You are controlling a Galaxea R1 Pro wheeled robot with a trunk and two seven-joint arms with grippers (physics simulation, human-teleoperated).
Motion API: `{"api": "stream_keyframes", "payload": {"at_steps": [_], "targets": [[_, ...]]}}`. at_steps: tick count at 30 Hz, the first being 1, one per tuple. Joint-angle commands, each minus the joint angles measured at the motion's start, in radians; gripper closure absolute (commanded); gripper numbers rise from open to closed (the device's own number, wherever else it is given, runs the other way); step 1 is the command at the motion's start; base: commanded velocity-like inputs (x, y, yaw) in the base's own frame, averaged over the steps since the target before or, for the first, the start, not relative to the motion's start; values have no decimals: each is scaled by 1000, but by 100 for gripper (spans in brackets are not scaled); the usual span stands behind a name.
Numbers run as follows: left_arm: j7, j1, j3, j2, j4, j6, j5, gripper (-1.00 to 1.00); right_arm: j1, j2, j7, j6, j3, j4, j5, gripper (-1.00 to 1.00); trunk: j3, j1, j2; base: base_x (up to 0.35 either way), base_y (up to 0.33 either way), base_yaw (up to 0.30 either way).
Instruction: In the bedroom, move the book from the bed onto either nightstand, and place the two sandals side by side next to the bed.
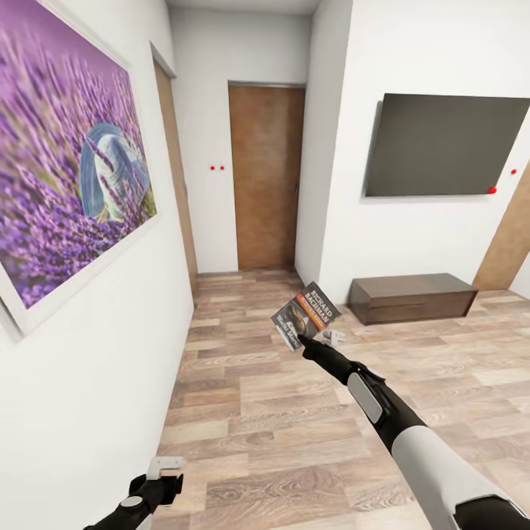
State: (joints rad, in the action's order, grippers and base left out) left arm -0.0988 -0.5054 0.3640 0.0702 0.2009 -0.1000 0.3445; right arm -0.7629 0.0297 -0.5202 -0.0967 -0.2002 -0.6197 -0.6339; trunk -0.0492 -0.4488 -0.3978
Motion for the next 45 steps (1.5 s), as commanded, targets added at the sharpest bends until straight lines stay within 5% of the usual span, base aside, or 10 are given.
{"api": "stream_keyframes", "payload": {"at_steps": [1,45], "targets": [[-4,-1,9,0,0,-3,8,-100,-1,1,0,-6,-3,2,-13,100,-2,-1,-2,338,0,0],[-4,-1,10,-5,0,-3,-4,-100,-1,25,0,0,0,44,-20,100,-2,-1,-2,339,0,-13]]}}
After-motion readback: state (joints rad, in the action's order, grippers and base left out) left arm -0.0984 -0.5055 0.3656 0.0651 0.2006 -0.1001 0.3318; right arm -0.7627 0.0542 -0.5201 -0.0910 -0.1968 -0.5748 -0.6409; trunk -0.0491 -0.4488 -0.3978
